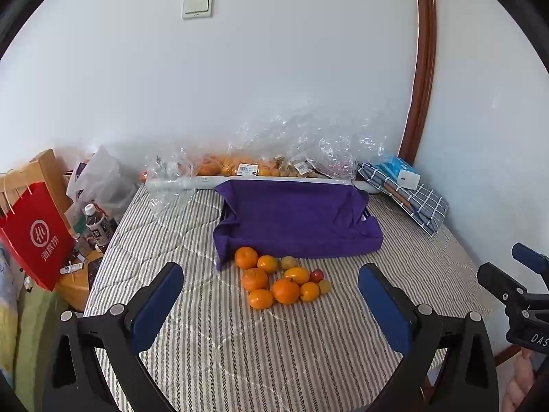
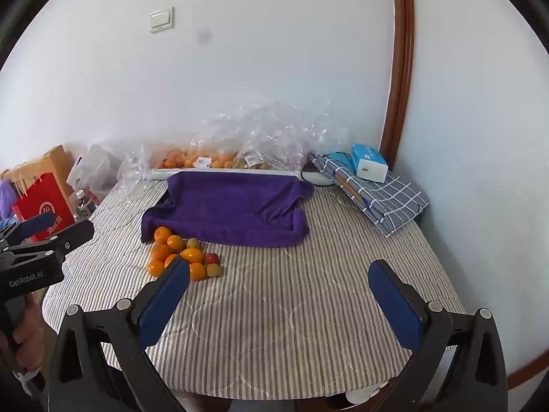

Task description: Organize fruits

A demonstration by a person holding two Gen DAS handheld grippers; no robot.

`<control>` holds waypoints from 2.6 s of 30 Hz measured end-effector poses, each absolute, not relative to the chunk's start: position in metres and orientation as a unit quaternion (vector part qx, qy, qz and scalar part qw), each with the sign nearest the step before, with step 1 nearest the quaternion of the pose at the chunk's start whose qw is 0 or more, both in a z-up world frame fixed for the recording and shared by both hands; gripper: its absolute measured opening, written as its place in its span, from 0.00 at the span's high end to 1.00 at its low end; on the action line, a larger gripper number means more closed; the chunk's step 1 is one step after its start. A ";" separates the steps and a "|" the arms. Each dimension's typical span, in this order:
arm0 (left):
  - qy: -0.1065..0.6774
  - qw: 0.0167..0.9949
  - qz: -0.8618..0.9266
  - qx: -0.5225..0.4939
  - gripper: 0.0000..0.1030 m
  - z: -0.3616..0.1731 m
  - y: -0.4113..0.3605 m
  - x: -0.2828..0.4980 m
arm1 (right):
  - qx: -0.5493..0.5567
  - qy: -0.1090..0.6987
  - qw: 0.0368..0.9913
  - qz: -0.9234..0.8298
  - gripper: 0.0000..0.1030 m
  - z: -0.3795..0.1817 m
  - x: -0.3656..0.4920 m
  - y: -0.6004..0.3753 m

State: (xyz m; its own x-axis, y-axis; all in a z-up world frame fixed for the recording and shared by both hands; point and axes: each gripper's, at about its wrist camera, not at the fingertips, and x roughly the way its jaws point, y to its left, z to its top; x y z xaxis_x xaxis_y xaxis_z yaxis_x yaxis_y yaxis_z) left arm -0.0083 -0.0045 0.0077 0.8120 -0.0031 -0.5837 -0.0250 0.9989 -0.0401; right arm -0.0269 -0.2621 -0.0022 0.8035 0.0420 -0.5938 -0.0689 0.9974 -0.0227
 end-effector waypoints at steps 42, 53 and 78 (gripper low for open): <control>0.302 0.953 0.010 -0.032 0.00 0.015 -0.004 -0.013 | -0.018 0.292 0.955 0.054 0.00 0.007 -0.043 -0.252; 0.300 0.953 0.007 -0.032 0.00 0.017 -0.006 -0.015 | -0.014 0.291 0.955 0.054 0.00 0.008 -0.045 -0.254; 0.298 0.954 0.005 -0.033 0.00 0.021 -0.003 -0.013 | -0.015 0.282 0.957 0.063 0.00 0.007 -0.049 -0.248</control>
State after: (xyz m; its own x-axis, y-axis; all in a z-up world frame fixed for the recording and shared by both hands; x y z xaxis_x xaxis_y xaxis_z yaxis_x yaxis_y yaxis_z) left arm -0.0129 -0.0030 0.0211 0.8229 -0.0104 -0.5680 -0.0283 0.9978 -0.0593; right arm -0.0489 -0.2475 0.0066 0.8326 0.1122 -0.5424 -0.1290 0.9916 0.0072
